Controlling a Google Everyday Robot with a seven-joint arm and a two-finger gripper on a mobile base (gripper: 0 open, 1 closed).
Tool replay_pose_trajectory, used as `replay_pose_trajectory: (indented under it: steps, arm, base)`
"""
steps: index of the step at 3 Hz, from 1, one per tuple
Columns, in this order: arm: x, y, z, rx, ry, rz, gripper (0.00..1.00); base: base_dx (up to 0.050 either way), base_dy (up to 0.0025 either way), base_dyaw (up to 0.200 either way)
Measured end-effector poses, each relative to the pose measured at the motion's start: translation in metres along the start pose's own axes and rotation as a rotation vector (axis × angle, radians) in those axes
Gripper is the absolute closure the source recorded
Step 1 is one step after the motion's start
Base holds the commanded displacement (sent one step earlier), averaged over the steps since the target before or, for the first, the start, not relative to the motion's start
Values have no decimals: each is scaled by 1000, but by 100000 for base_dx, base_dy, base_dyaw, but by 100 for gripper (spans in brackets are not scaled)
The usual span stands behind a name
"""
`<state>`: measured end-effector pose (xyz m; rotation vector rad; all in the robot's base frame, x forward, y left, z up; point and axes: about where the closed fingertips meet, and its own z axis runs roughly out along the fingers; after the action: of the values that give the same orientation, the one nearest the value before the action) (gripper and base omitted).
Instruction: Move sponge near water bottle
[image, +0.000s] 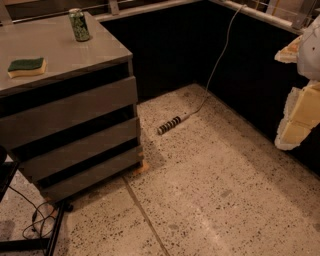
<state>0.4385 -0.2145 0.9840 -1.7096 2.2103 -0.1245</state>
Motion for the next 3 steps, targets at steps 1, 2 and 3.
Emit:
replay_pose_trajectory:
  steps: [1,2,3]
  arm:
    - [0,0,0,0,0,0,0]
    - [0,0,0,0,0,0,0]
    - [0,0,0,0,0,0,0]
  base:
    - [4900,0,2]
    - [0,2,18591]
    - [3993,238,12044]
